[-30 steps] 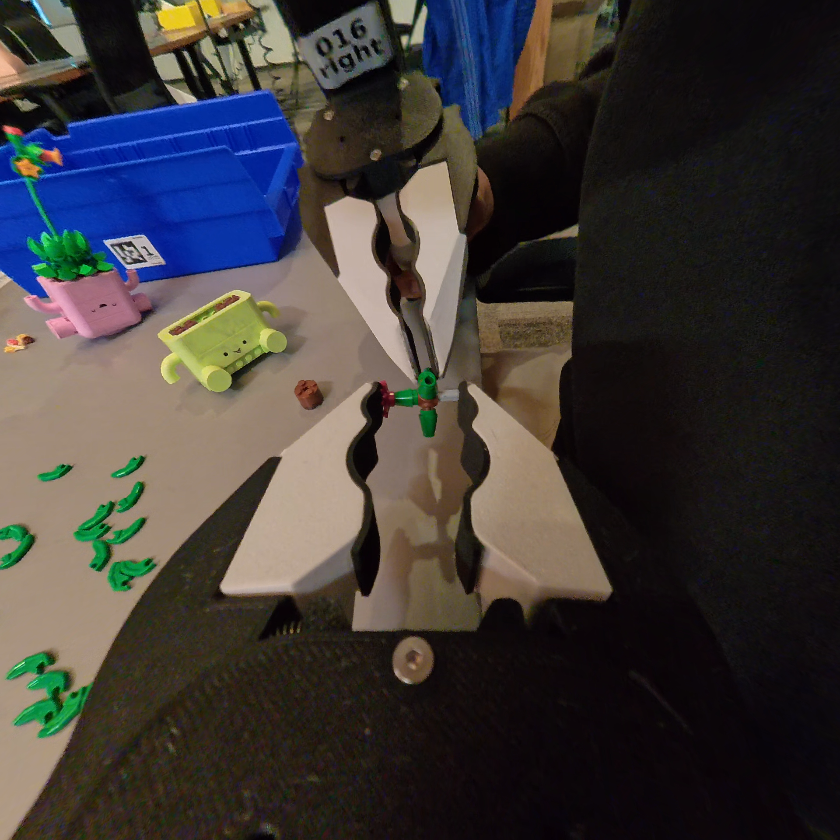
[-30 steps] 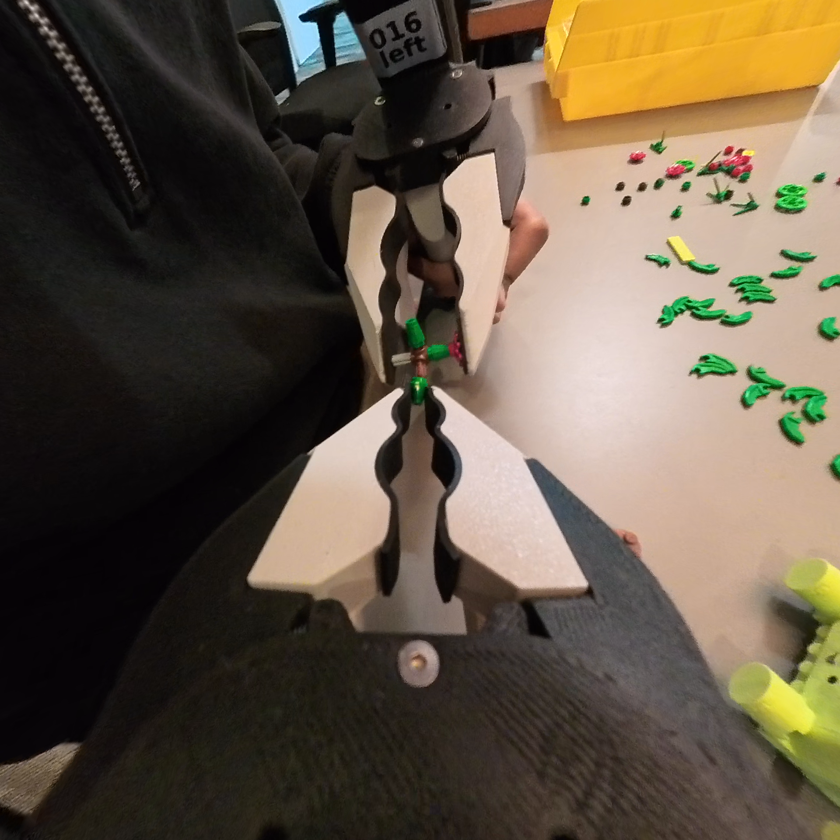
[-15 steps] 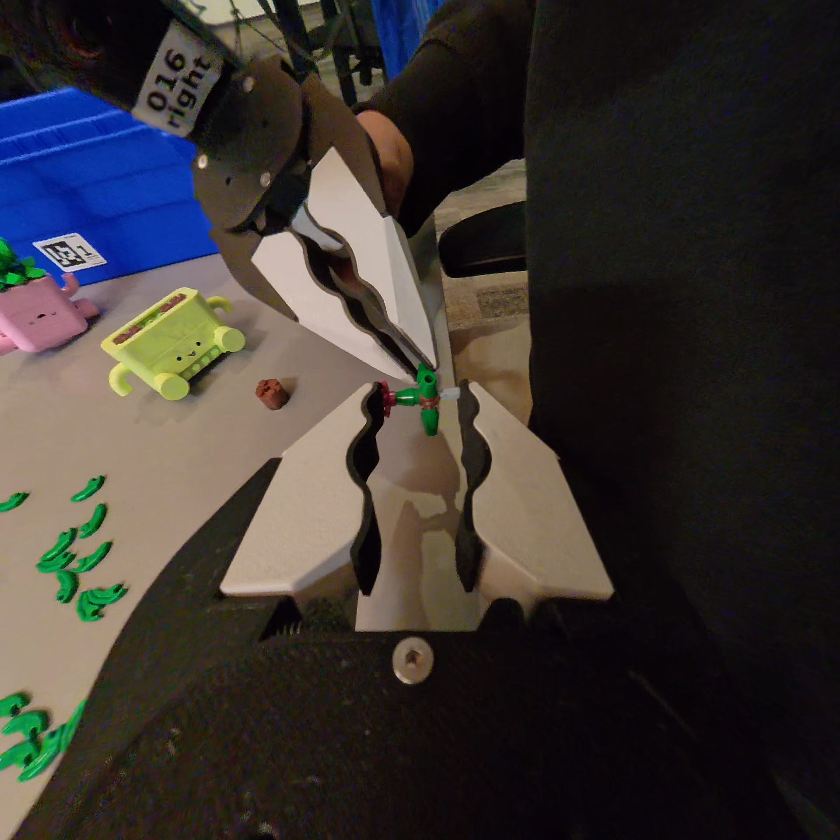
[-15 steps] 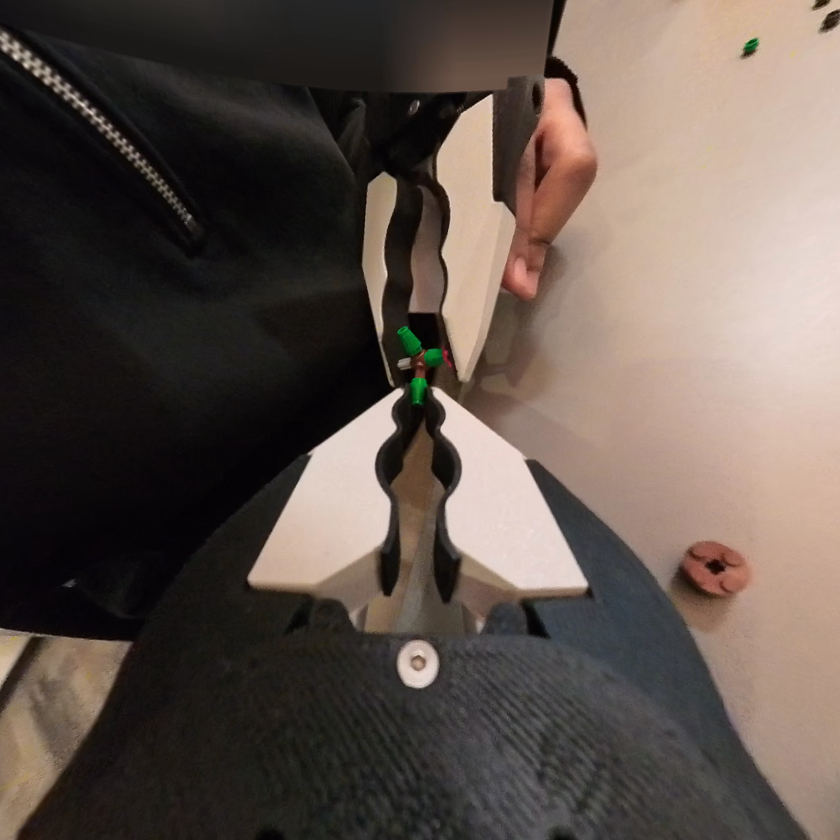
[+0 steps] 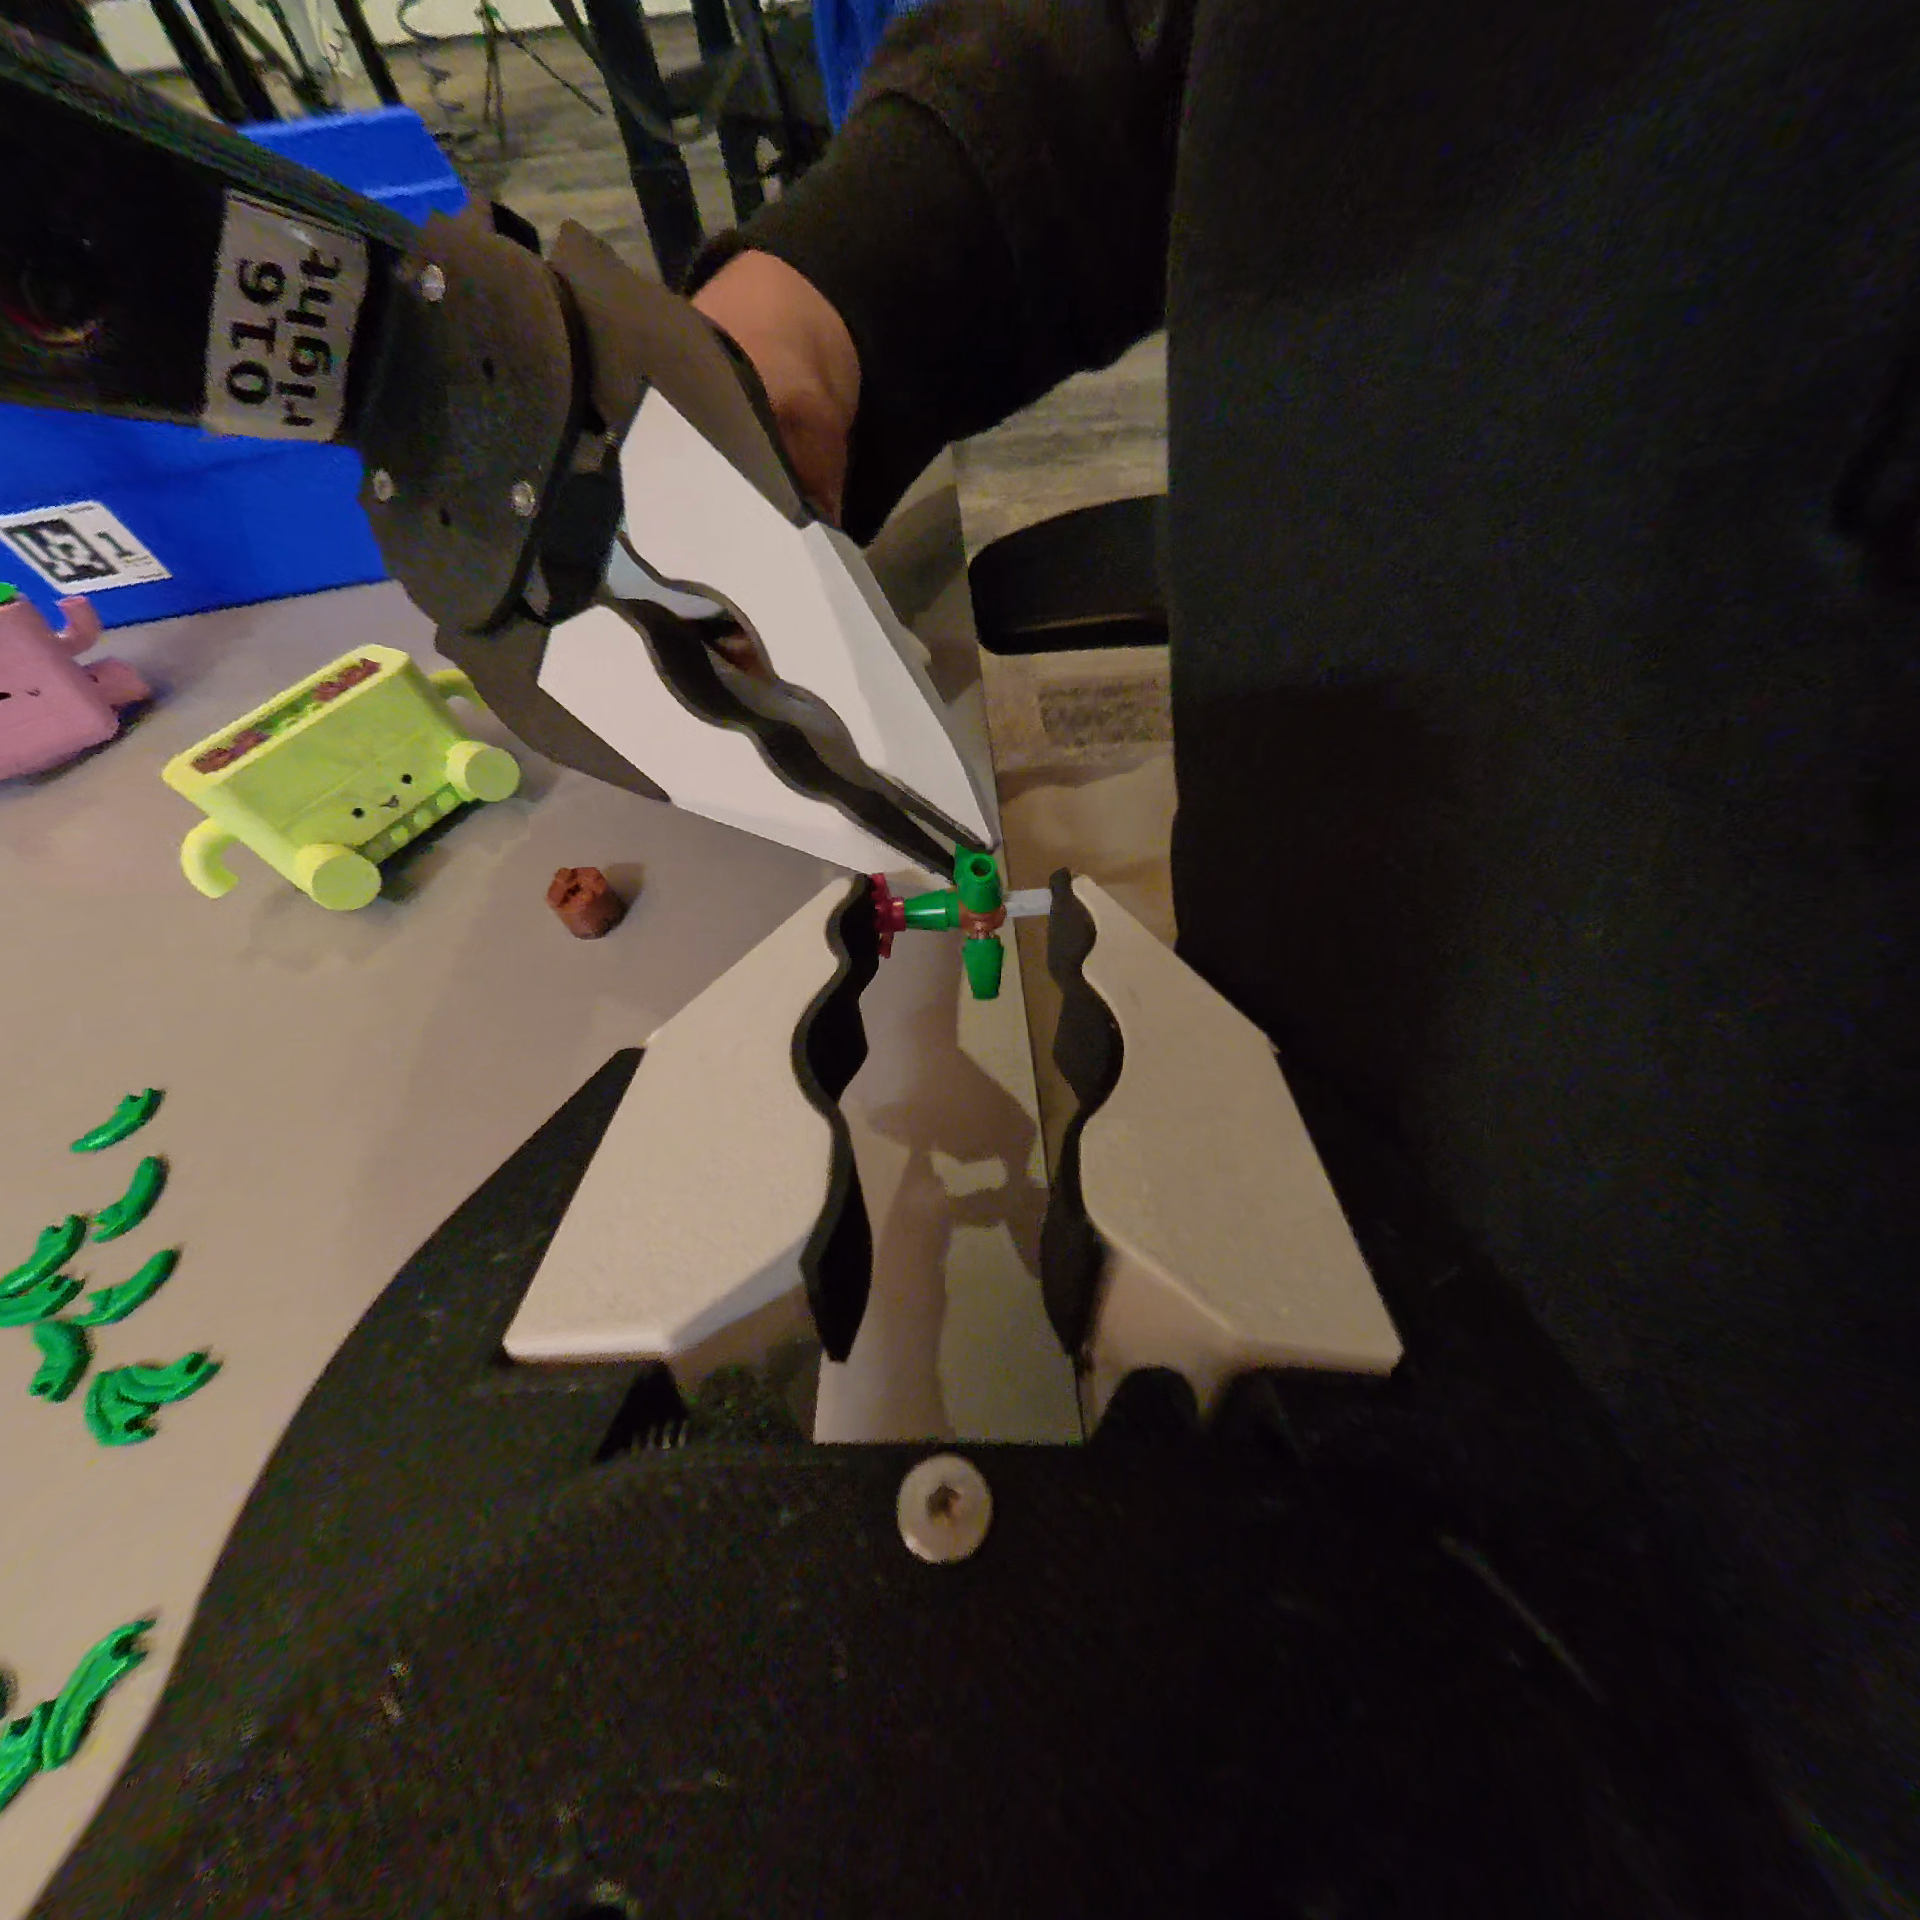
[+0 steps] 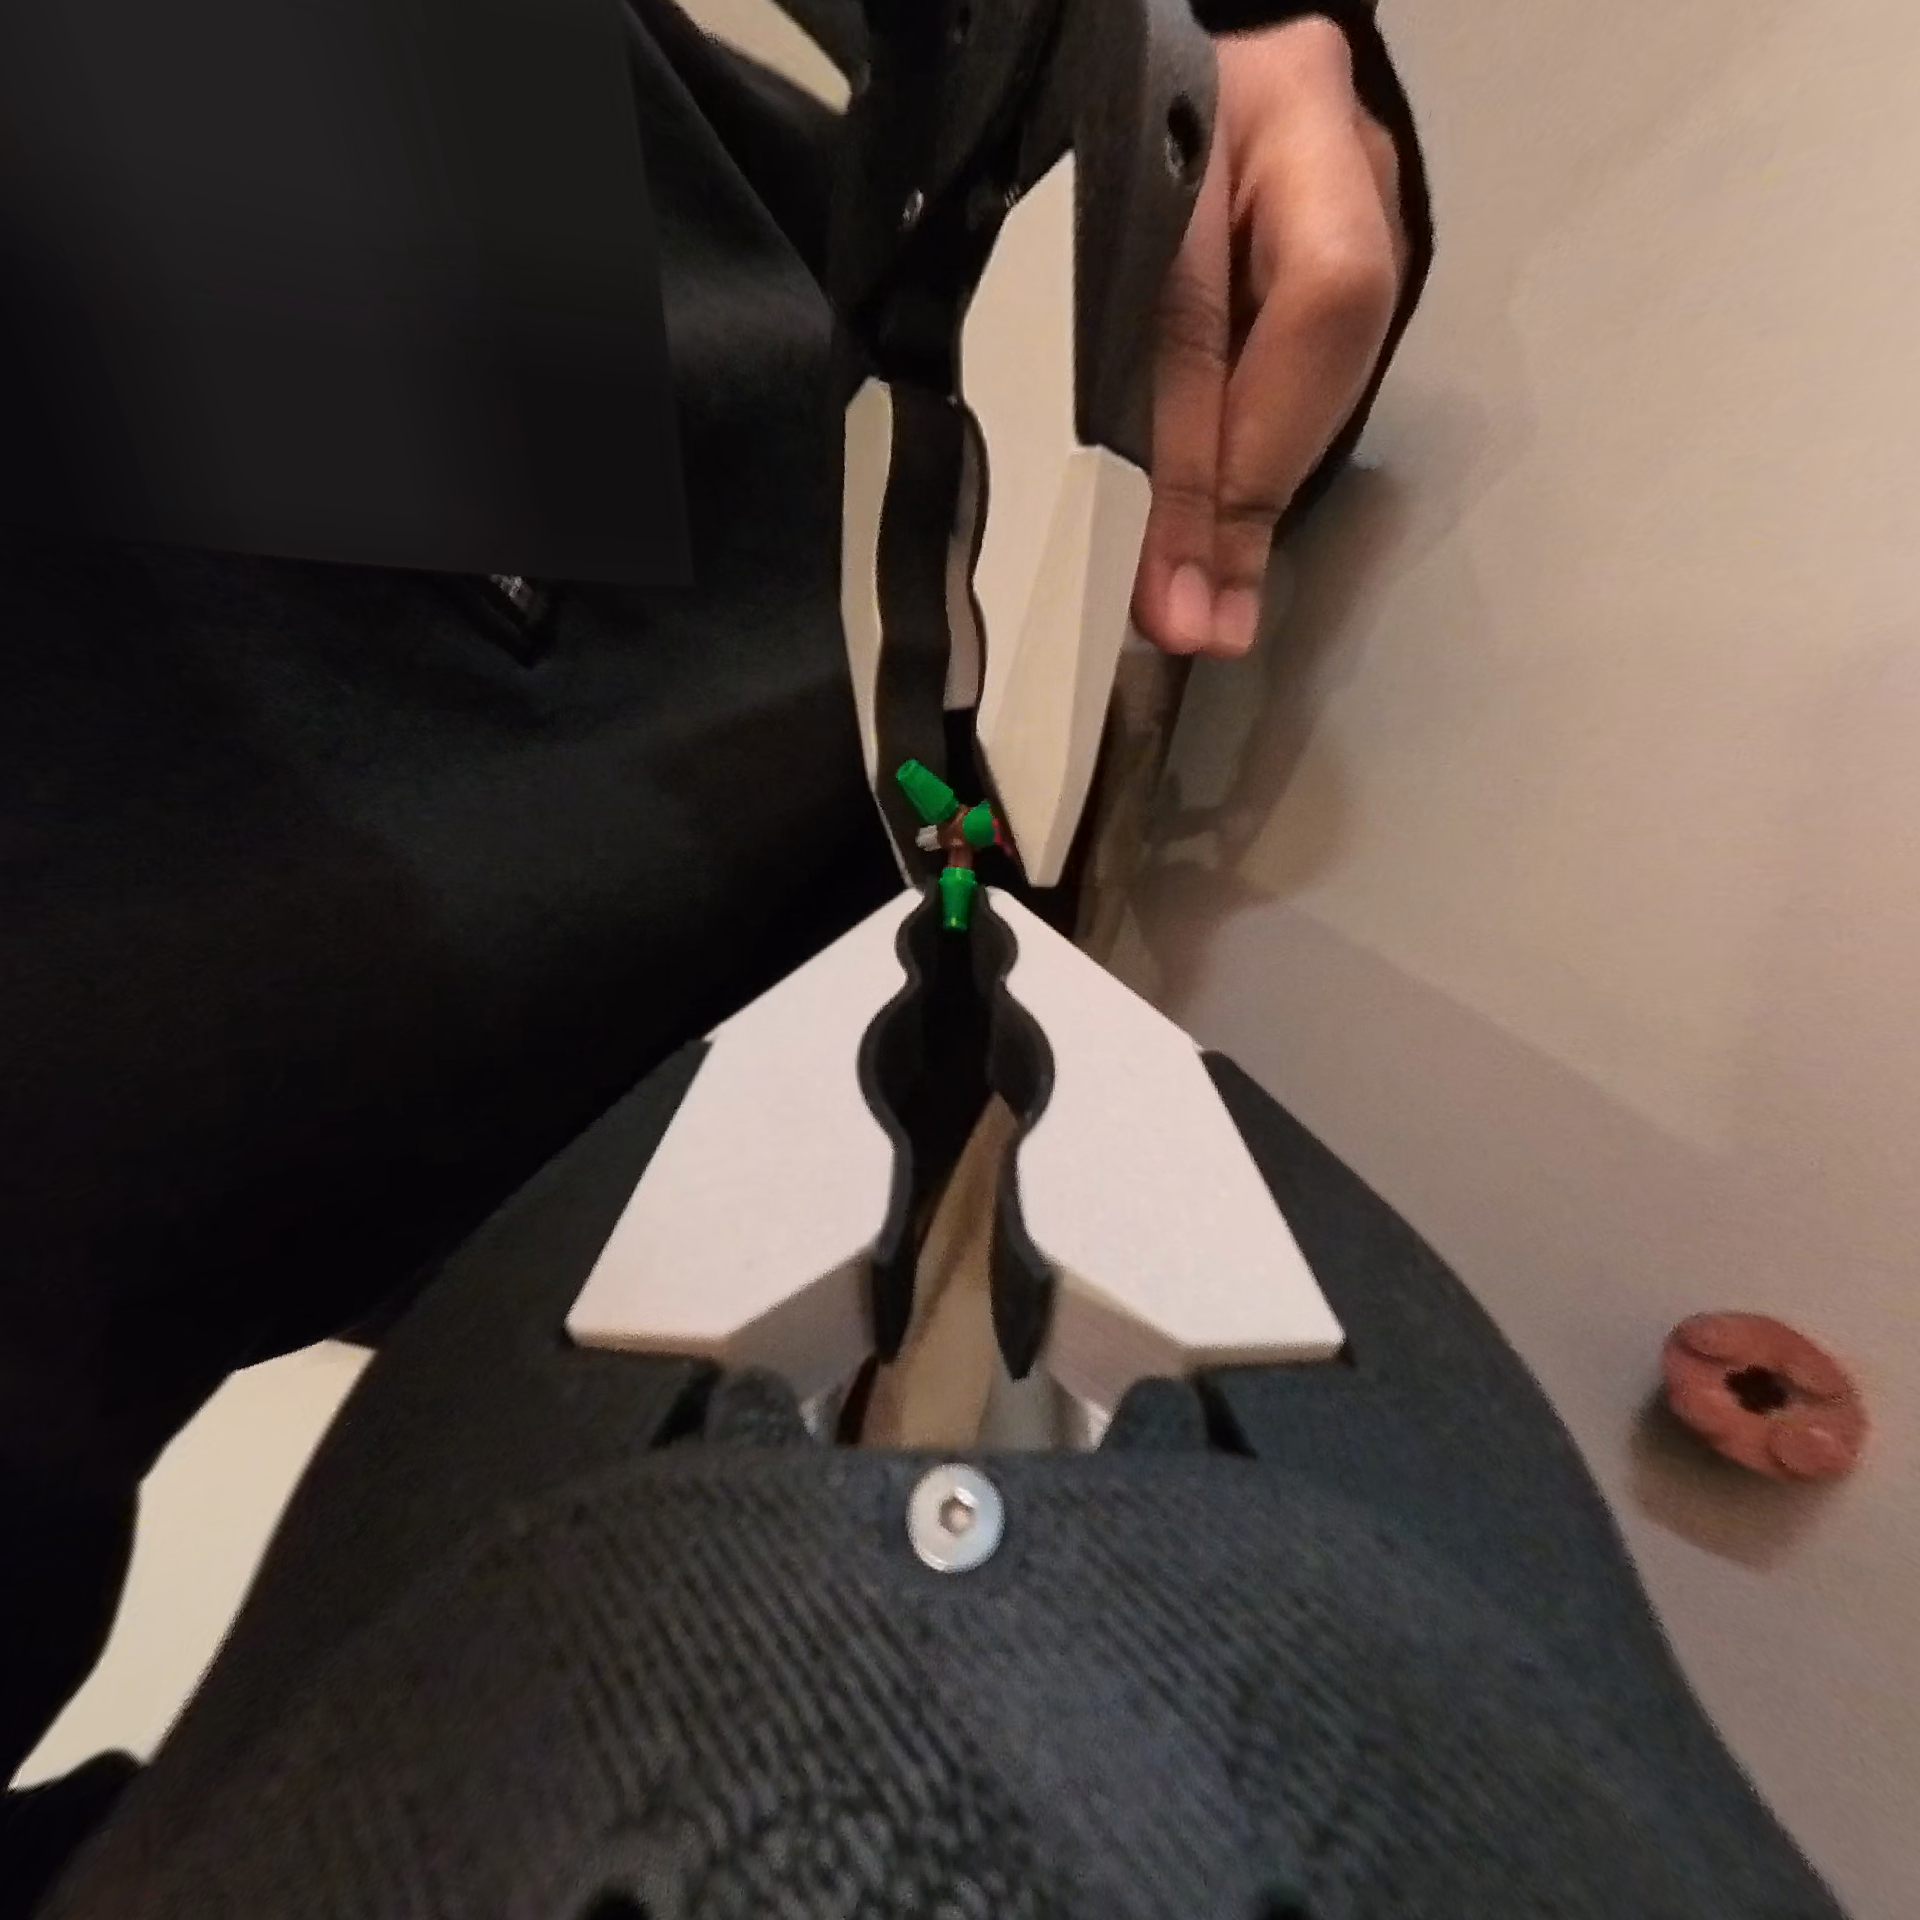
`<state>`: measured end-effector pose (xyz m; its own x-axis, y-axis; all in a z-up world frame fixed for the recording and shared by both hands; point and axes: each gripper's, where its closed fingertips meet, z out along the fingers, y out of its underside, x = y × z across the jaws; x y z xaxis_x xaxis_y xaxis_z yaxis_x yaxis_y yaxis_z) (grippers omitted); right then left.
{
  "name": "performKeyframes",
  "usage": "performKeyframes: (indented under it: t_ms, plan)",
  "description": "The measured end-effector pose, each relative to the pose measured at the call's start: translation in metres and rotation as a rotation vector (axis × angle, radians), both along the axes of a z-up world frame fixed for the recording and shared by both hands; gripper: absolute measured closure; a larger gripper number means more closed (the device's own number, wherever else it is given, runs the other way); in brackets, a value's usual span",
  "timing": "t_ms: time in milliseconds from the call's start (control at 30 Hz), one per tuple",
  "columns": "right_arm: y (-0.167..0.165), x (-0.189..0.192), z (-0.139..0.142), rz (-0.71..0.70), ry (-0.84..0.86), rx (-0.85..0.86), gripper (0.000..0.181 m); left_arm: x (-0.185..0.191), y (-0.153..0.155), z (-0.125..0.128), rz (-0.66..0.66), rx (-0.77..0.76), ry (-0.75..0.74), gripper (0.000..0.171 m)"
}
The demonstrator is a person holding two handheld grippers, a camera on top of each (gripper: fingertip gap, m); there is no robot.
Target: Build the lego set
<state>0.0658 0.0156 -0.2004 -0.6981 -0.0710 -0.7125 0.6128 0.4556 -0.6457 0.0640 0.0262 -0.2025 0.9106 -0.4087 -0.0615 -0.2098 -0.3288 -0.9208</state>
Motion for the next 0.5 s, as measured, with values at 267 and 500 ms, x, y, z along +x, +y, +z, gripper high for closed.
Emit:
performKeyframes:
  t_ms: [267,500]
  plan:
    - [0.009,-0.037,0.011,-0.272,0.09,-0.018,0.161,-0.026,0.003,0.007,0.147,0.052,-0.003,0.14]
    - [0.041,-0.091,0.025,-0.852,0.494,0.069,0.14,-0.097,-0.001,0.024,0.577,0.209,0.201,0.14]
